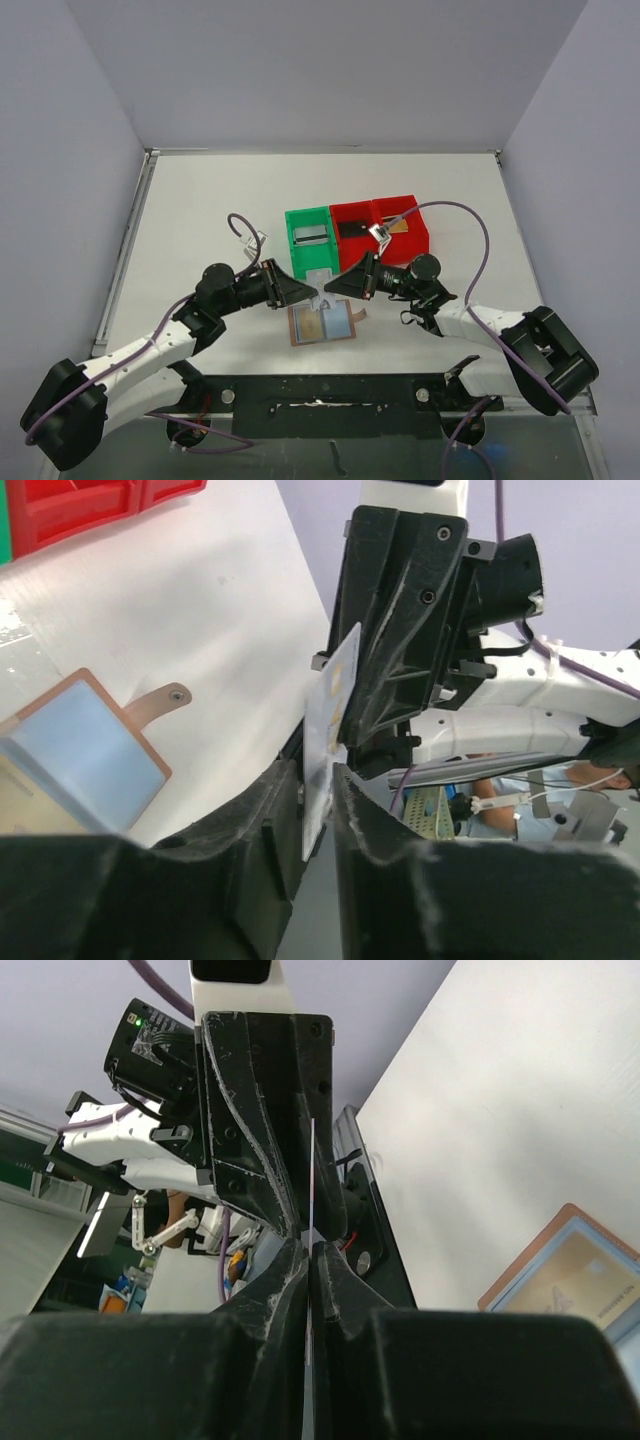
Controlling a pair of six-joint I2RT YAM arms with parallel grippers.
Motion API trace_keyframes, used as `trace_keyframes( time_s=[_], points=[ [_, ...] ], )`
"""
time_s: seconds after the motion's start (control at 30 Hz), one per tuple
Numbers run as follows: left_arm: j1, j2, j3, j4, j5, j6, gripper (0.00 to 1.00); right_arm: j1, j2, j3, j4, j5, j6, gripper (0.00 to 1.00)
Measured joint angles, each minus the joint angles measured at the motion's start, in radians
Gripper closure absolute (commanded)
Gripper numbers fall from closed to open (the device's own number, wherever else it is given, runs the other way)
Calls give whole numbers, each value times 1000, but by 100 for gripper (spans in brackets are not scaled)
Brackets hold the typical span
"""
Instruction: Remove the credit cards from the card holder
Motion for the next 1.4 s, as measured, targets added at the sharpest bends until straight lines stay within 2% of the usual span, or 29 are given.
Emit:
trace_keyframes(
  time_s=[0.13, 0.23, 0.37, 0.57, 0.73, 0.87, 1.0, 1.2, 1.3, 1.4],
  points=[
    [0, -19, 28, -95, -23, 40, 43, 0, -34, 17, -90, 3, -53, 100],
    [0, -74, 58, -214, -84, 88, 34, -2, -101, 56, -250, 36, -139, 100],
    [0, -148, 123, -426, -216, 165, 30, -7, -180, 146, -484, 136, -286, 100],
    [3, -223, 262, -762, -466, 299, 28, 43, -203, 287, -803, 406, -578, 100],
    [11, -249, 370, -942, -665, 381, 26, 126, -103, 425, -980, 616, -867, 100],
    [46, -238, 393, -1033, -748, 422, 24, 153, 21, 540, -1053, 709, -1076, 100],
    [190, -198, 393, -1096, -722, 470, 24, 156, 116, 612, -1079, 732, -1254, 100],
    [425, -183, 372, -1098, -552, 525, 24, 156, 249, 738, -1126, 715, -1442, 100],
    [486, -183, 342, -1081, -483, 544, 24, 156, 312, 807, -1154, 690, -1523, 100],
    [500, -182, 332, -1075, -448, 560, 24, 156, 371, 866, -1180, 669, -1588, 100]
  ],
)
